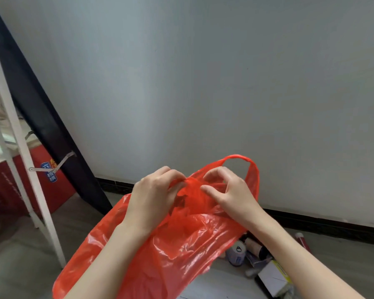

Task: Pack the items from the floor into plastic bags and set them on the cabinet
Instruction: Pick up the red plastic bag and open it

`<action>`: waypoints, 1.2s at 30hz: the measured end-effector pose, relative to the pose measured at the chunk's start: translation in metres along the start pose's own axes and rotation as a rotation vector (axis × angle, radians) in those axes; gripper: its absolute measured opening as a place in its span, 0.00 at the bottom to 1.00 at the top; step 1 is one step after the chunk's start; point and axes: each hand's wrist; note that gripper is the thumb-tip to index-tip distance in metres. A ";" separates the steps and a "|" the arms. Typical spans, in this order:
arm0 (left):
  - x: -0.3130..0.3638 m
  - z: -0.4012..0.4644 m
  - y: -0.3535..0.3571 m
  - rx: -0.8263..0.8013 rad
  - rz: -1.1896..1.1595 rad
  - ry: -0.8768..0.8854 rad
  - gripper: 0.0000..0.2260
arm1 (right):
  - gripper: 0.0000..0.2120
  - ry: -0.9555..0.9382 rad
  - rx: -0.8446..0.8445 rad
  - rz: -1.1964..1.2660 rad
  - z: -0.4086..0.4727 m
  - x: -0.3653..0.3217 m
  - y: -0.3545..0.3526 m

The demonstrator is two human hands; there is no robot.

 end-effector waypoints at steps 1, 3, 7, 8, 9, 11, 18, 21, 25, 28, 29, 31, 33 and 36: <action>0.000 0.000 -0.001 0.045 0.055 -0.048 0.07 | 0.06 -0.035 0.043 -0.073 -0.001 0.000 0.000; 0.000 0.002 -0.004 0.116 0.120 -0.161 0.06 | 0.12 -0.078 0.093 -0.192 -0.003 -0.002 0.001; 0.004 0.007 -0.007 0.190 0.136 -0.295 0.10 | 0.34 -0.016 0.074 -0.428 -0.012 -0.016 0.009; 0.006 0.008 -0.008 0.197 0.120 -0.311 0.11 | 0.39 0.023 0.019 -0.492 -0.013 -0.018 0.012; 0.007 0.009 -0.008 0.195 0.091 -0.330 0.11 | 0.42 0.067 -0.044 -0.541 -0.013 -0.017 0.014; 0.007 0.010 -0.009 0.177 -0.023 -0.389 0.10 | 0.42 0.150 -0.151 -0.591 -0.011 -0.010 0.015; -0.001 0.012 -0.022 0.135 -0.299 -0.483 0.07 | 0.12 0.079 0.005 -0.566 -0.006 0.027 0.010; -0.024 0.015 -0.034 0.231 -0.269 -0.625 0.10 | 0.11 0.138 0.066 -0.404 -0.004 0.035 0.003; -0.061 0.006 -0.045 0.213 -0.119 -0.848 0.10 | 0.13 0.235 0.074 -0.180 -0.001 0.053 -0.010; -0.076 -0.003 -0.039 0.090 -0.014 -0.940 0.09 | 0.18 0.281 0.069 0.015 0.001 0.058 -0.014; -0.080 -0.005 -0.038 0.079 0.004 -0.962 0.10 | 0.19 0.282 0.083 0.070 0.002 0.058 -0.015; -0.083 -0.006 -0.038 0.106 0.013 -0.987 0.12 | 0.18 0.282 0.123 0.149 0.003 0.058 -0.018; -0.085 -0.008 -0.039 0.150 0.027 -0.996 0.12 | 0.21 0.284 0.132 0.149 0.003 0.063 -0.020; -0.083 -0.011 -0.033 0.150 0.126 -0.854 0.10 | 0.24 0.283 0.115 0.102 0.000 0.068 -0.020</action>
Point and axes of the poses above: each hand's wrist, its own z-axis towards the middle knuckle, its own y-axis out of the palm, x = y × z, and after that the axes turned 7 degrees about -z, right-handed
